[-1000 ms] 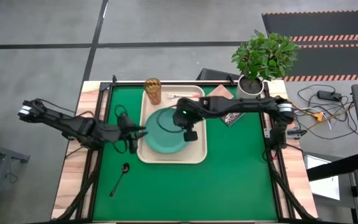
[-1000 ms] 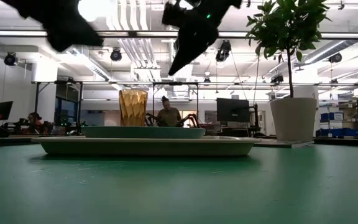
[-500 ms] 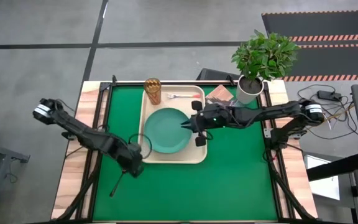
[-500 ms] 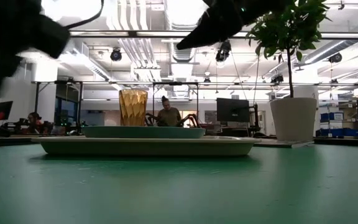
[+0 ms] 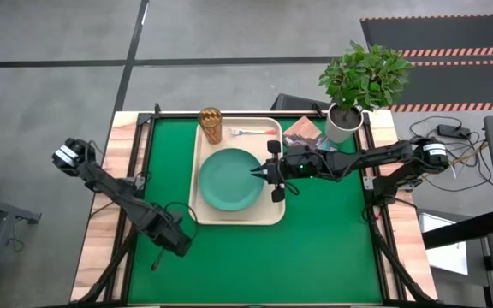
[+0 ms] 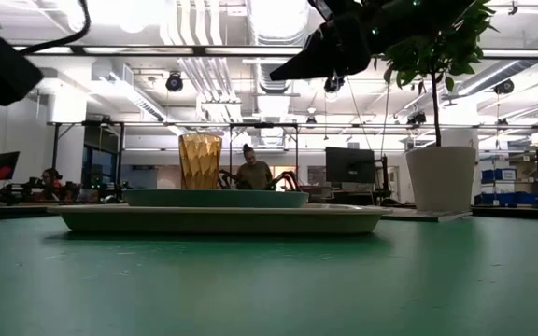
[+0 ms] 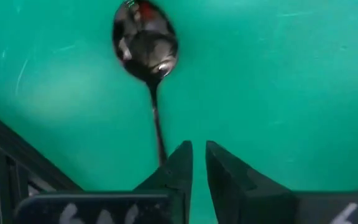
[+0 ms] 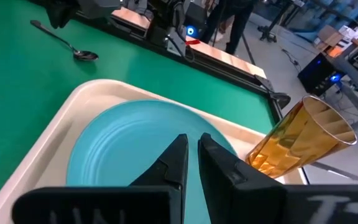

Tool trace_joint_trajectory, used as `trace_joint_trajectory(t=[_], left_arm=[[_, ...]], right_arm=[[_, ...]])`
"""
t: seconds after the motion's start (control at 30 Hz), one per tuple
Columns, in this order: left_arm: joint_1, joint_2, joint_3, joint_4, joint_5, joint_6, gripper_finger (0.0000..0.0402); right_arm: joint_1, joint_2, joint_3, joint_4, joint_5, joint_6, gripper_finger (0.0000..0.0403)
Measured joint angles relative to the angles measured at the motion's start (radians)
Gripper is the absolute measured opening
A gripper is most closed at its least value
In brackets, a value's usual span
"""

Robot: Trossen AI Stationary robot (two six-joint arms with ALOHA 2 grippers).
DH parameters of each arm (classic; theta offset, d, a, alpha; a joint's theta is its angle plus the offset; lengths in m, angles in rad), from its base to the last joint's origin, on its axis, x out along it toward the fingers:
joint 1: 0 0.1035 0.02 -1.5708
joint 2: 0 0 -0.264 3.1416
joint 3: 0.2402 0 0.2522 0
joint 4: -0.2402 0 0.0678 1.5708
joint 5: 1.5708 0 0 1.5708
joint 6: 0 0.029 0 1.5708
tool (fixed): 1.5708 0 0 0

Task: Pick and place plate/cup/fork/spoon on tray
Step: Put the black spoon on the white tray to the top right of the green plate

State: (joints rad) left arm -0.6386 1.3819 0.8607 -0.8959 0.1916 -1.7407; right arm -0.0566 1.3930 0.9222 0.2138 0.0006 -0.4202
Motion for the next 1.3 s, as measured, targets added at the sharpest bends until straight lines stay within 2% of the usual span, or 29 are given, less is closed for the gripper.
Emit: trace_joint_trajectory(t=[0.1, 0.37, 0.47, 0.63, 0.8, 1.17, 1.3], left_arm=[[-0.025, 0.003, -0.005, -0.001, -0.002, -0.029, 0.0055], [-0.059, 0.077, -0.039, 0.006, -0.008, -0.057, 0.0156], [-0.058, 0.119, -0.059, 0.025, -0.009, -0.056, 0.0170], [-0.057, 0.175, -0.065, 0.074, -0.008, -0.028, 0.0172], [-0.057, 0.191, -0.056, 0.078, -0.008, -0.032, 0.0141], [-0.057, 0.191, -0.056, 0.092, -0.012, -0.061, 0.0013], [-0.057, 0.192, -0.049, 0.081, -0.014, -0.060, 0.0005]], right_arm=[[0.000, 0.000, 0.000, -0.001, 0.000, 0.003, 0.0027], [-0.001, 0.000, 0.000, -0.026, 0.000, 0.008, 0.0027], [-0.001, 0.000, 0.000, -0.029, 0.000, 0.008, 0.0027], [-0.001, 0.000, 0.000, -0.032, 0.000, 0.008, 0.0027], [-0.001, 0.000, 0.000, -0.032, 0.000, 0.008, 0.0027], [-0.001, 0.000, 0.000, -0.053, 0.000, 0.013, 0.0027], [-0.001, 0.000, 0.000, -0.055, 0.000, 0.026, 0.0027]])
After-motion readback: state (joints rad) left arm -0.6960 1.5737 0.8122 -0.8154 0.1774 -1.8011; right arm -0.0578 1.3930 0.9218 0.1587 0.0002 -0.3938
